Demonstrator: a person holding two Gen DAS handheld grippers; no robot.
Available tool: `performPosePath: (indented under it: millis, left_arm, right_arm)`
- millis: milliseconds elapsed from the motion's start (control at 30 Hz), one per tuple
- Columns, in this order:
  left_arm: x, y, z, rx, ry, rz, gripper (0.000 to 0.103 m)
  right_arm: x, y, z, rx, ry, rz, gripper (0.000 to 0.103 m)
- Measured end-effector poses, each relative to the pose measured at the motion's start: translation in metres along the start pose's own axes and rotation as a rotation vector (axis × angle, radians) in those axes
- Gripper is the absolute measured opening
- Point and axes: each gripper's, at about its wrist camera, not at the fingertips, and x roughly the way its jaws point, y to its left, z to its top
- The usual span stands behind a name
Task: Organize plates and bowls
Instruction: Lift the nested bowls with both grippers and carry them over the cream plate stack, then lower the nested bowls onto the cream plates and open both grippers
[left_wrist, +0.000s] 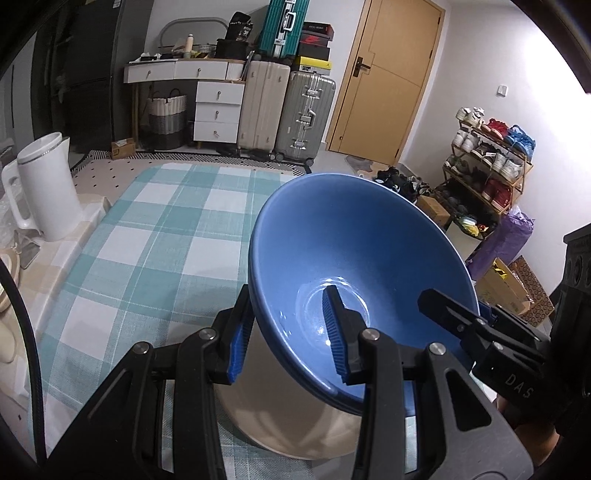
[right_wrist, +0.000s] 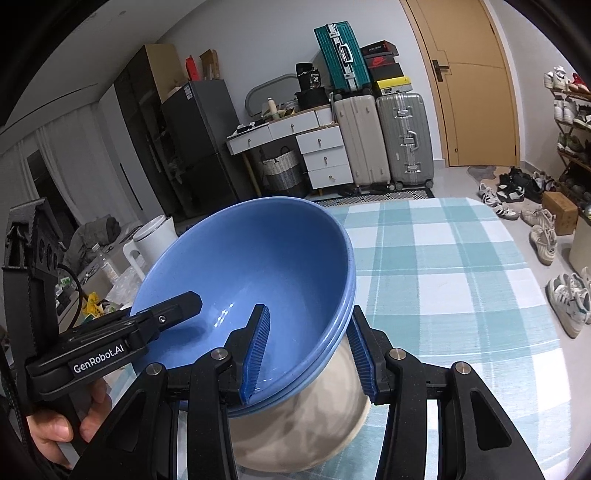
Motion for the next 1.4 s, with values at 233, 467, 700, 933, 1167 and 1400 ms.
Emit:
performPosePath:
  millis: [233, 467, 700, 933, 1167, 1400]
  left_arm:
    - [0.029, 0.009, 0.000, -0.014, 0.024, 0.013, 0.033]
    - [0.052, 0.018, -0.004, -0.016, 0.041, 0.022, 0.033]
    - [0.067, 0.023, -0.006, -0.013, 0.059, 0.028, 0.033]
    - [0.079, 0.027, -0.009, -0.011, 0.073, 0.029, 0.033]
    - [0.093, 0.035, -0.010, -0.008, 0.084, 0.026, 0.034]
    - [0.095, 0.034, -0.007, 0.014, 0.074, 0.040, 0.034]
  right_arm:
    - [0.014, 0.001, -0.006, -0.007, 0.023, -0.004, 0.045]
    - [0.026, -0.003, -0.011, -0.003, 0.047, -0.006, 0.045]
    - [0.033, -0.005, -0.014, -0.004, 0.058, -0.012, 0.045]
    - [0.039, -0.004, -0.016, -0.006, 0.070, -0.017, 0.045]
    - [0.047, -0.005, -0.017, -0.003, 0.074, -0.021, 0.045]
    - [0.049, -0.003, -0.016, -0.019, 0.065, -0.033, 0.045]
